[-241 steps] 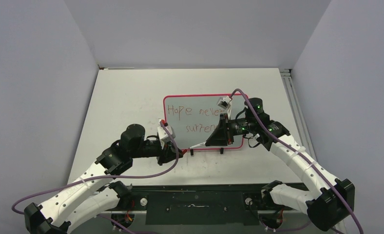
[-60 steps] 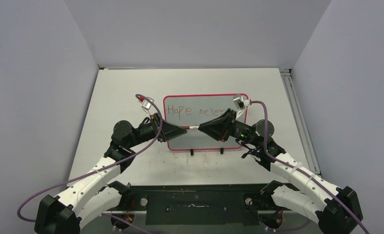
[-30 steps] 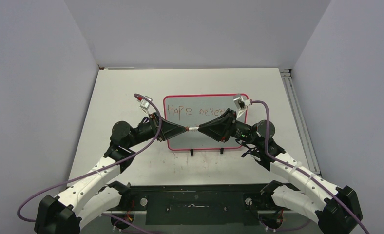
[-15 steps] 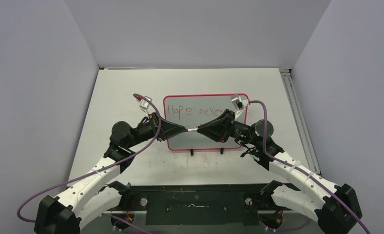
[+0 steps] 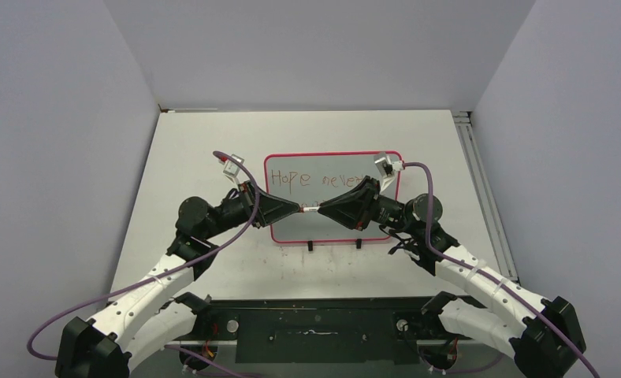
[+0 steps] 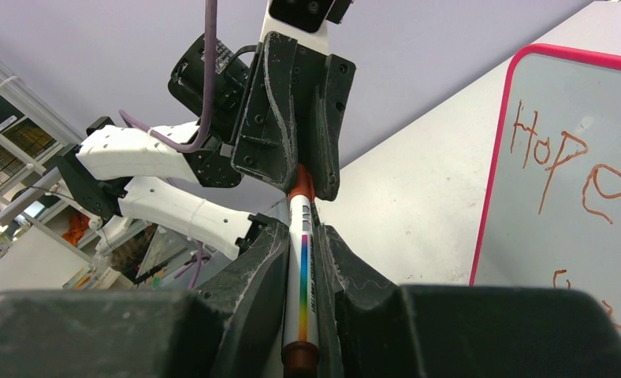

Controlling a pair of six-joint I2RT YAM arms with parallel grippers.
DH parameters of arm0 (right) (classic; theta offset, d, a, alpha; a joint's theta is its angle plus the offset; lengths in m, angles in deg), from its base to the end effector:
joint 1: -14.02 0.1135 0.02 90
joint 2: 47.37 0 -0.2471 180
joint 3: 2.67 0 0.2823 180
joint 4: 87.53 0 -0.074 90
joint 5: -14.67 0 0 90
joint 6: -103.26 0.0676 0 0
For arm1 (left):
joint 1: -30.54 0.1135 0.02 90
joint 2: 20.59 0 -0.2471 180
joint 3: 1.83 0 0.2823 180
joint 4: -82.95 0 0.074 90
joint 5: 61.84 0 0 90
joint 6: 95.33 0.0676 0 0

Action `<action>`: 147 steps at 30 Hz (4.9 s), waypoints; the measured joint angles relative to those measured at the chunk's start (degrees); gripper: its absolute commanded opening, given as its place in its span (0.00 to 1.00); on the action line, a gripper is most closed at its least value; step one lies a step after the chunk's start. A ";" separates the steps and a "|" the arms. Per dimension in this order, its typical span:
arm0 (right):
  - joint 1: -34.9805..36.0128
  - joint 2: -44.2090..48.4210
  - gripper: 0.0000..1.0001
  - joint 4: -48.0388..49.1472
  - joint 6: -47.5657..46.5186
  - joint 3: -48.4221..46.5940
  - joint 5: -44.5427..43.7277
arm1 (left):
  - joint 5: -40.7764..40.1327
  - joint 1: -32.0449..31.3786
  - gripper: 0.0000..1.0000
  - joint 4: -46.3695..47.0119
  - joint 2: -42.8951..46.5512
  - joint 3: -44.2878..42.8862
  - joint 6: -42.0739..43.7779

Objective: Write a sentence on the whiteboard
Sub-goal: Close the whiteboard marker at the center of the board, then place the whiteboard marker at the center of the board, then reset both arms

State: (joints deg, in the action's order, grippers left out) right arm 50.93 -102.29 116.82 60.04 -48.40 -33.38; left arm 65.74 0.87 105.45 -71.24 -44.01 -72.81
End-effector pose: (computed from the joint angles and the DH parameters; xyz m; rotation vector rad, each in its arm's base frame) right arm 0.1940 0.2023 0.3031 -0.5910 1.4868 1.6558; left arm 0.2110 -0.1676 0.2939 0.1334 1.6448 -1.7933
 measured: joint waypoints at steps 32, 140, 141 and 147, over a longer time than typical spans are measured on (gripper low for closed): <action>2.19 -6.14 0.05 15.98 6.80 0.02 1.57 | 0.74 0.52 0.00 7.21 2.97 0.55 -0.52; -33.29 15.72 0.90 -46.93 -29.75 -5.86 -51.19 | -57.61 21.53 0.96 -53.40 12.66 -14.62 49.66; -33.29 16.52 0.90 -46.45 -29.88 -5.57 -51.93 | -58.03 21.53 0.96 -53.40 13.18 -14.62 49.68; -33.29 18.03 0.90 -43.12 -30.25 -5.57 -54.62 | -58.82 21.53 0.96 -53.33 15.08 -14.62 49.77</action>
State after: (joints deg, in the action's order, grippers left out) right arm 17.64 -84.25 73.69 29.79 -53.97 -88.00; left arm 6.92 22.39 52.12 -56.16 -58.63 -23.04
